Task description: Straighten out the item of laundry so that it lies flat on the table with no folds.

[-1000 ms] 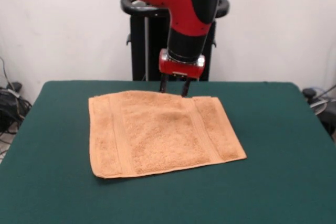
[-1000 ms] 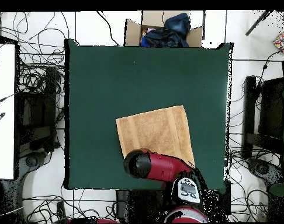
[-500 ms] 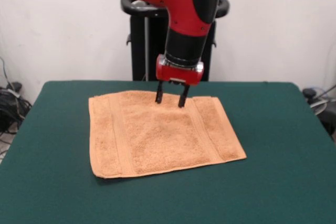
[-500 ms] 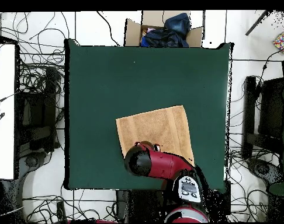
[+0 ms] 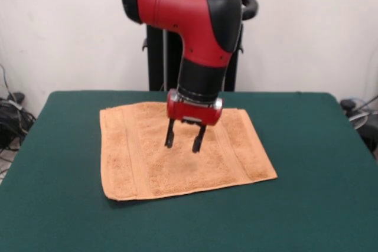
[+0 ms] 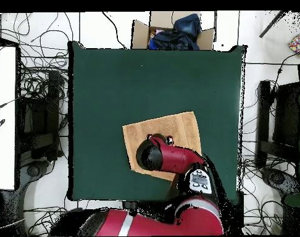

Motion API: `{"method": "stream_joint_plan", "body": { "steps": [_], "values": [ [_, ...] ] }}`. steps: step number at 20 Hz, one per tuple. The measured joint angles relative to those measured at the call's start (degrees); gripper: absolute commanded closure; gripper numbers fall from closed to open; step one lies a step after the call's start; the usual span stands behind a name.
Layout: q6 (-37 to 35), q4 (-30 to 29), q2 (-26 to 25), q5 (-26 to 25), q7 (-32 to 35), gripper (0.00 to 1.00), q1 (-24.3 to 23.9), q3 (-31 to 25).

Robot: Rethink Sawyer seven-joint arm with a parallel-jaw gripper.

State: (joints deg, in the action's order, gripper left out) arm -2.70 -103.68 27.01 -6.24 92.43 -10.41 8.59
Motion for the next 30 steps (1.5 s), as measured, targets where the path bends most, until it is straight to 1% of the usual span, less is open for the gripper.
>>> {"method": "stream_joint_plan", "body": {
  "steps": [2,9,18,24,25,28,30],
  "values": [
    [0.0,0.7,-0.5,0.0,0.0,0.0,0.0,0.0],
    [-0.1,9.0,-6.8,0.0,0.0,0.0,0.0,0.0],
    [-9.6,13.6,-7.4,0.0,0.0,0.0,0.3,0.1],
    [-14.6,15.6,-7.6,0.0,0.0,0.0,-1.3,-1.3],
    [-17.2,16.3,-7.5,0.0,0.0,1.0,-2.8,-3.0],
    [-17.8,16.4,-7.5,0.0,0.0,1.0,-3.2,-3.4],
    [-19.4,16.7,-7.4,0.0,0.0,1.0,-4.4,-5.0]
  ]
}}
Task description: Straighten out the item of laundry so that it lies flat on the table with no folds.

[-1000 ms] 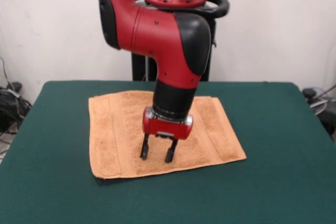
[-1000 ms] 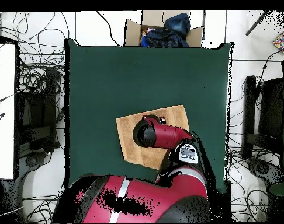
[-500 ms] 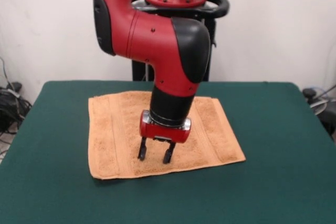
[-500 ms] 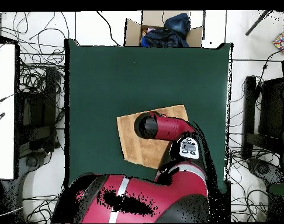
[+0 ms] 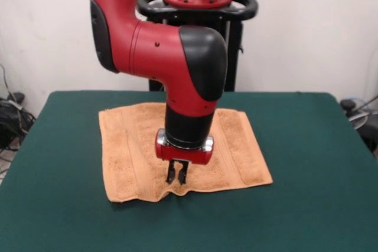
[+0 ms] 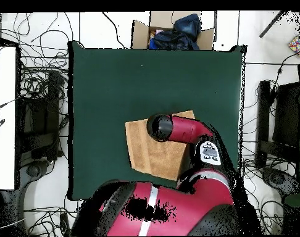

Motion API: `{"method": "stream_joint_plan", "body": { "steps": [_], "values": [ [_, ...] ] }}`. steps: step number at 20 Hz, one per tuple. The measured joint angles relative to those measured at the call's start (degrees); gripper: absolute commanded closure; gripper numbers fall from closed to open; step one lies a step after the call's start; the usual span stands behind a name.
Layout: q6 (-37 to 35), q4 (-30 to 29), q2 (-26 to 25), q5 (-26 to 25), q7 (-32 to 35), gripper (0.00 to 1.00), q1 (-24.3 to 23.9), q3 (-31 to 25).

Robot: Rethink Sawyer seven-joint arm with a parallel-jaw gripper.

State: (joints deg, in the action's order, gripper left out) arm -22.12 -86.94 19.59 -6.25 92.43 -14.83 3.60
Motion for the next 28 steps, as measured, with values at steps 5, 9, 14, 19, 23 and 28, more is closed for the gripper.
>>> {"method": "stream_joint_plan", "body": {
  "steps": [5,9,14,19,23,28],
  "values": [
    [-0.9,0.0,0.3,-0.5,0.0,1.0,-1.3,-1.2],
    [-0.6,0.0,0.4,-1.8,0.0,1.0,-1.4,-1.6],
    [-0.9,0.0,0.9,-5.3,0.0,1.0,-3.3,-3.9],
    [-6.5,1.4,1.4,-10.6,0.0,1.0,-8.1,-10.0],
    [-8.9,1.7,1.6,-12.9,0.0,1.0,-10.4,-12.9],
    [-9.1,1.4,2.0,-15.9,0.0,1.0,-11.5,-14.6]
  ]
}}
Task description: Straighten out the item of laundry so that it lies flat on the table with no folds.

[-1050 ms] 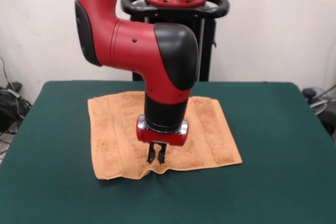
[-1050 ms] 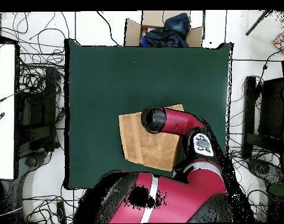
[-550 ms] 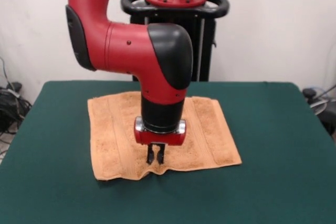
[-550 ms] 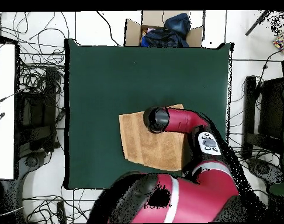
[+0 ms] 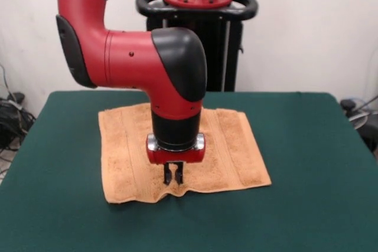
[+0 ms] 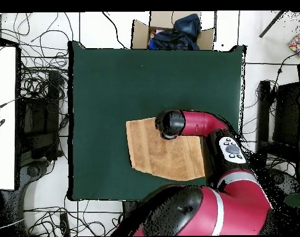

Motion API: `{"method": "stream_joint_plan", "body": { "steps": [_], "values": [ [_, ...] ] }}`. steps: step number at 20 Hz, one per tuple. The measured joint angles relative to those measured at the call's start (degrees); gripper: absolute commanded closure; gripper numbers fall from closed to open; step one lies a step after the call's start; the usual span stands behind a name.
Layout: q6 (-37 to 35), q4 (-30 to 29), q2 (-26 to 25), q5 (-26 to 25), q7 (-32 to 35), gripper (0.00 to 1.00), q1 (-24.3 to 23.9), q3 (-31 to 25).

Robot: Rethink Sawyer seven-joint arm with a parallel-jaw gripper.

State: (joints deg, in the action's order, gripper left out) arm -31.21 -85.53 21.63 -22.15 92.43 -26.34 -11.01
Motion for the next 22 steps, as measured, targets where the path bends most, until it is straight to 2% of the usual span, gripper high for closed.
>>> {"method": "stream_joint_plan", "body": {
  "steps": [5,9,12,13,14,19,22],
  "values": [
    [2.3,-1.1,1.2,-3.9,0.0,1.0,0.8,0.0],
    [7.1,-1.9,2.7,-8.1,0.0,1.0,1.6,0.7],
    [17.2,-1.9,4.4,-11.0,0.0,1.0,3.1,4.1],
    [22.5,-1.8,4.9,-11.1,0.0,1.0,4.2,6.5],
    [24.9,-1.8,5.2,-11.0,0.0,1.0,4.6,7.5],
    [41.3,-1.9,6.5,-9.0,0.0,1.0,7.9,14.6],
    [47.0,-1.9,7.2,-6.4,0.0,1.0,9.4,17.8]
  ]
}}
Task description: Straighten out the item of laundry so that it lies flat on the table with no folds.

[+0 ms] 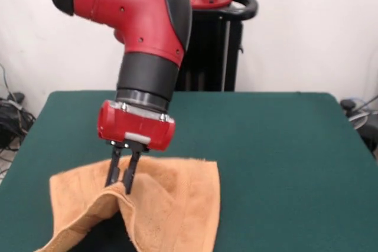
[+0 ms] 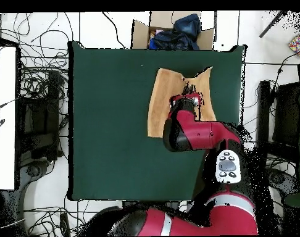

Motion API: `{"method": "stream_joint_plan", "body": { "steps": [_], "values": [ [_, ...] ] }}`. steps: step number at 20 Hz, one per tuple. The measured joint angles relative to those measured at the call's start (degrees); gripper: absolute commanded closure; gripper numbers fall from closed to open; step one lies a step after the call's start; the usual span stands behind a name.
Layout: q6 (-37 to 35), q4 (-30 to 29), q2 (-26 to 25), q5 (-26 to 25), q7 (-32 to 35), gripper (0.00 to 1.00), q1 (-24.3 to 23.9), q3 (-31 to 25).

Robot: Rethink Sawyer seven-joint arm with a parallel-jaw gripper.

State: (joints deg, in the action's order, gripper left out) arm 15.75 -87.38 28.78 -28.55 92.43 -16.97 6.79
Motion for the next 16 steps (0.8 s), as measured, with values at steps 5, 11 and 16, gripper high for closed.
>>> {"method": "stream_joint_plan", "body": {
  "steps": [5,11,16],
  "values": [
    [-2.3,0.0,0.2,2.6,0.0,1.0,-0.6,0.5],
    [-8.9,0.0,-0.9,4.2,0.0,1.0,-1.9,0.5],
    [-9.4,0.0,-1.8,4.4,0.0,1.0,-1.9,0.5]
  ]
}}
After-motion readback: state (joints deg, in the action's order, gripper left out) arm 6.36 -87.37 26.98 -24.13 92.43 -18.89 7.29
